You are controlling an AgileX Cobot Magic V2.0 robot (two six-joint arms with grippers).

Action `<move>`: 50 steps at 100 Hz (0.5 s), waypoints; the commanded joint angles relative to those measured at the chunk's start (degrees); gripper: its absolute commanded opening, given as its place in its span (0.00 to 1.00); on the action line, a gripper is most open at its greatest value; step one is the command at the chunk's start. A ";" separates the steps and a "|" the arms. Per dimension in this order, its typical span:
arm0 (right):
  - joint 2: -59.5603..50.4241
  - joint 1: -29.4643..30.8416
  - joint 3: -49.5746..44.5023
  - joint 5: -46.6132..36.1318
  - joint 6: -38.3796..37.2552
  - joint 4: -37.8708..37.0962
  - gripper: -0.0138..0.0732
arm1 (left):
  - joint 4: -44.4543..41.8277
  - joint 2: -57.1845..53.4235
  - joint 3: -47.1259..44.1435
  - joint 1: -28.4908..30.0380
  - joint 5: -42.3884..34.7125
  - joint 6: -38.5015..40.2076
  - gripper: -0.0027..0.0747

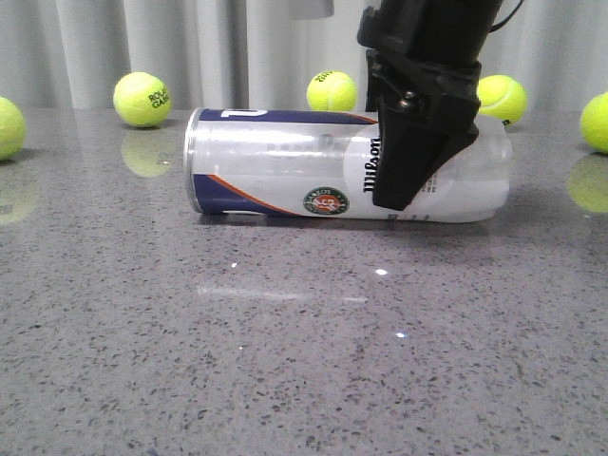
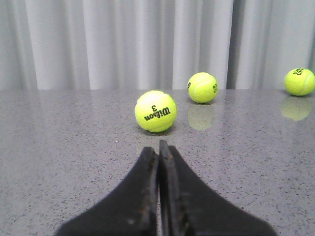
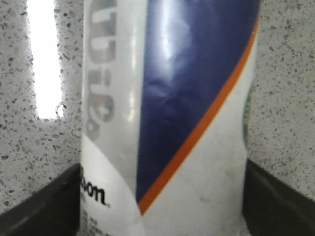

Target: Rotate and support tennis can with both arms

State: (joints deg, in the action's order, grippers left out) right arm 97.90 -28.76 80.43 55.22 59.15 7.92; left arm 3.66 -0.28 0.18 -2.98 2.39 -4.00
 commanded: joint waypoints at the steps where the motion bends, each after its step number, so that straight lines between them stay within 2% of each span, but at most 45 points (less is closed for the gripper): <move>1: -2.57 -0.11 1.79 -1.08 0.61 0.57 0.93 | 0.58 -1.78 -2.69 0.33 -4.57 0.50 0.01; 50: -4.64 -0.11 1.79 -1.19 0.61 0.57 0.91 | 0.58 -1.78 -2.69 0.33 -4.57 0.50 0.01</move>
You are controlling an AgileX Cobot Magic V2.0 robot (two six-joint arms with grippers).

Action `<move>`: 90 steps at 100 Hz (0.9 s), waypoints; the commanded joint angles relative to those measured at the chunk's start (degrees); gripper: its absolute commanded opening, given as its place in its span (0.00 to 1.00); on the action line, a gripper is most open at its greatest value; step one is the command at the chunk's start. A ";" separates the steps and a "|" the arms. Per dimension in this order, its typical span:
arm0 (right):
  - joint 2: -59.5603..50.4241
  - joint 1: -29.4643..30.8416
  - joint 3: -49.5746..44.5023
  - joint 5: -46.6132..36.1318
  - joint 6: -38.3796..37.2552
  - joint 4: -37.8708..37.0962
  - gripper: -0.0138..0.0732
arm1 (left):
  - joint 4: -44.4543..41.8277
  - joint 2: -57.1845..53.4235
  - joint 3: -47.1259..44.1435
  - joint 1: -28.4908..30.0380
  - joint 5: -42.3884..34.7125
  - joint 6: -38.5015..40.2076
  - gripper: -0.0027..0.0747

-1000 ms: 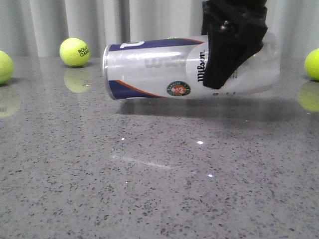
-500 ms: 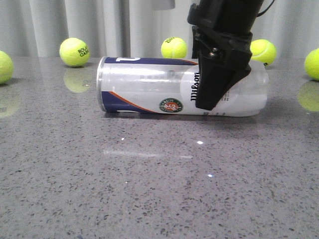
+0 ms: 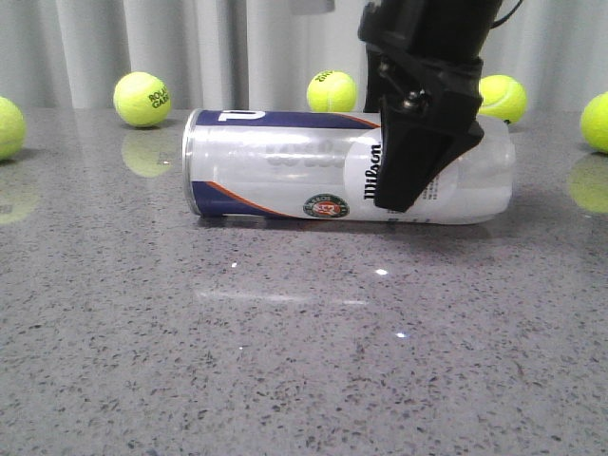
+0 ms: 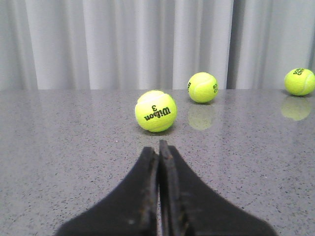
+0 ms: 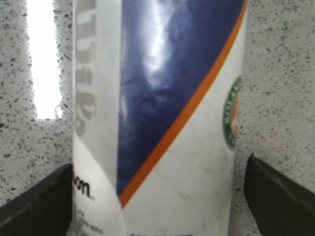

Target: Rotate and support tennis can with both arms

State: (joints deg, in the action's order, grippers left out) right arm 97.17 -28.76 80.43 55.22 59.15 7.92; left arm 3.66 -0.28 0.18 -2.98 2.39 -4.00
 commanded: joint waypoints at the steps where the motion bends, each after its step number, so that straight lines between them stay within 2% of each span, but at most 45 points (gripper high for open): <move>1: -4.09 -0.11 1.79 -1.14 0.61 0.57 0.91 | 0.58 -1.78 -2.69 0.33 -4.57 0.50 0.01; 90: -6.52 -0.11 1.79 -1.04 0.55 -0.46 0.91 | 0.58 -1.78 -2.69 0.33 -4.57 0.50 0.01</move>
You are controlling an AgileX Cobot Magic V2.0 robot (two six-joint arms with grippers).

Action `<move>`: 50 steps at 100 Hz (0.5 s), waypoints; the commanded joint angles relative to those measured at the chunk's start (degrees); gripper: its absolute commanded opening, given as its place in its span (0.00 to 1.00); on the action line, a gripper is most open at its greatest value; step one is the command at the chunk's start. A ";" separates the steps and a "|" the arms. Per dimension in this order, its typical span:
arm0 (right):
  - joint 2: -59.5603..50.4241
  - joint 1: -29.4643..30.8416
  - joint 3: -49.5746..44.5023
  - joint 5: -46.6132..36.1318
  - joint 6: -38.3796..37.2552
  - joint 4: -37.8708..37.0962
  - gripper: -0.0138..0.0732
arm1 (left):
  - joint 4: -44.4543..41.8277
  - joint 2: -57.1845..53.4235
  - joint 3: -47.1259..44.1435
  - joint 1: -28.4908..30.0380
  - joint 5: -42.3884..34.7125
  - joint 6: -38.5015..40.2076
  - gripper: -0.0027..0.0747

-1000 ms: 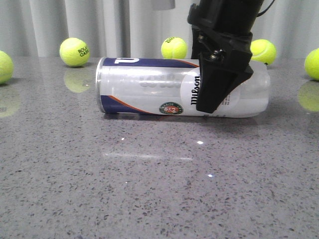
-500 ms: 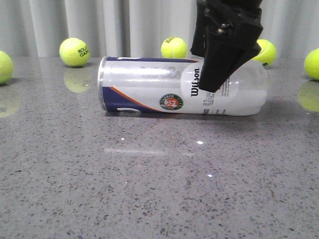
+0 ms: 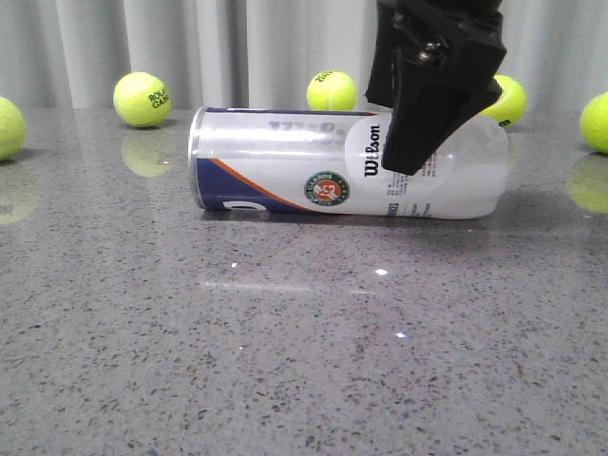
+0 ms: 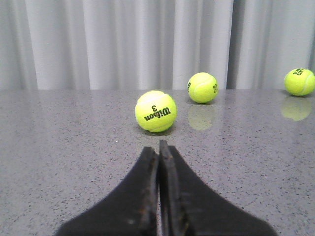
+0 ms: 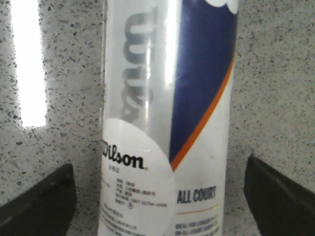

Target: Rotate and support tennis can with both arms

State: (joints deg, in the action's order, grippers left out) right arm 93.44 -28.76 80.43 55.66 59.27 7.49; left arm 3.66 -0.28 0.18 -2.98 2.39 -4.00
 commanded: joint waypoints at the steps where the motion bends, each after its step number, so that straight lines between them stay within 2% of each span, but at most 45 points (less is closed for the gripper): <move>1: -2.85 -0.11 1.79 -1.48 0.43 -0.03 0.91 | 0.58 -1.78 -2.69 0.33 -4.57 0.50 0.01; 19: -4.35 -0.01 3.42 -1.71 -5.10 -0.03 0.91 | 0.58 -1.78 -2.69 0.33 -4.57 0.50 0.01; 39: -7.48 2.13 7.73 -1.98 -23.95 -1.71 0.91 | 0.58 -1.78 -2.69 0.33 -4.57 0.50 0.01; 50: -10.31 5.15 7.96 -1.98 -30.50 -2.03 0.91 | 0.58 -1.78 -2.69 0.33 -4.57 0.50 0.01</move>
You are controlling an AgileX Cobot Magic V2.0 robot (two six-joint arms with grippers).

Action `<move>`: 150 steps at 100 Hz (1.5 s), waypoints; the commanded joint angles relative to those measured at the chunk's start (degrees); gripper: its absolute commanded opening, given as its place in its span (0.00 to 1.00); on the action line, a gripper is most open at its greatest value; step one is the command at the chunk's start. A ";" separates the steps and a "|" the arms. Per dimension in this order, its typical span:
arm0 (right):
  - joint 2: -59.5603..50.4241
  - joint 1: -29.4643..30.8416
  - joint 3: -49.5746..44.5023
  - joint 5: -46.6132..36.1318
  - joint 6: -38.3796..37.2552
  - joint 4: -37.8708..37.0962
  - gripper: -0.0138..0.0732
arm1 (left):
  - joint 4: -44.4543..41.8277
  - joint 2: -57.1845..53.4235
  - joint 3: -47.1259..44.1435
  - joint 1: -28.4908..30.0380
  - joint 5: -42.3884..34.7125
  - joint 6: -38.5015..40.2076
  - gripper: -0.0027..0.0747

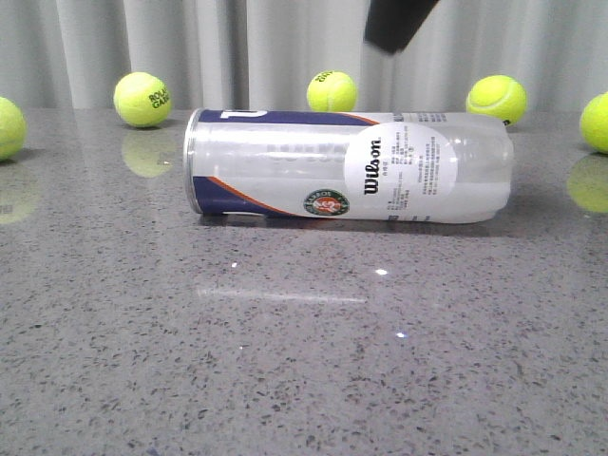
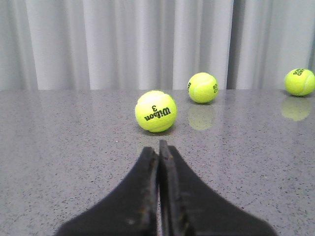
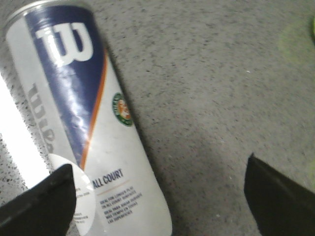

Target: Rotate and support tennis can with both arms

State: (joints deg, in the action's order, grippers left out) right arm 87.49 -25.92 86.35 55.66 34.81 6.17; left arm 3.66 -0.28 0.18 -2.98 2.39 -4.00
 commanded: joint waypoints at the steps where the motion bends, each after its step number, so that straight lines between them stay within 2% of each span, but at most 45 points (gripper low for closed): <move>1: -4.55 2.82 2.05 -1.98 -6.67 -0.71 0.91 | 0.58 -1.78 -2.69 0.33 -4.57 0.50 0.01; 37: -16.28 18.13 1.73 -2.01 -16.06 -0.71 0.91 | 0.58 -1.78 -2.69 0.33 -4.57 0.50 0.01; 48: -21.02 21.36 -1.17 -4.75 -17.13 -0.71 0.91 | 0.58 -1.78 -2.69 0.33 -4.57 0.50 0.01; 62: -28.24 24.68 -10.41 -12.13 -18.76 -0.71 0.91 | 0.58 -1.78 -2.69 0.33 -4.57 0.50 0.01; 86: -42.95 29.70 -31.71 -25.76 -22.57 -0.71 0.91 | 0.58 -1.78 -2.69 0.33 -4.57 0.50 0.01; 109: -57.49 30.25 -48.76 -35.53 -23.09 -0.65 0.91 | 0.58 -1.78 -2.69 0.33 -4.57 0.50 0.01; 132: -67.59 30.25 -59.00 -40.03 -23.09 0.80 0.91 | 0.58 -1.78 -2.69 0.33 -4.57 0.50 0.01; 142: -68.81 30.25 -61.01 -40.06 -23.09 1.50 0.82 | 0.58 -1.78 -2.69 0.33 -4.57 0.50 0.01; 150: -68.75 30.25 -61.51 -39.83 -23.09 1.55 0.63 | 0.58 -1.78 -2.69 0.33 -4.57 0.50 0.01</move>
State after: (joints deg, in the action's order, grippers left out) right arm 18.52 3.99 23.99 21.01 11.72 7.05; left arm 3.66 -0.28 0.18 -2.98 2.39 -4.00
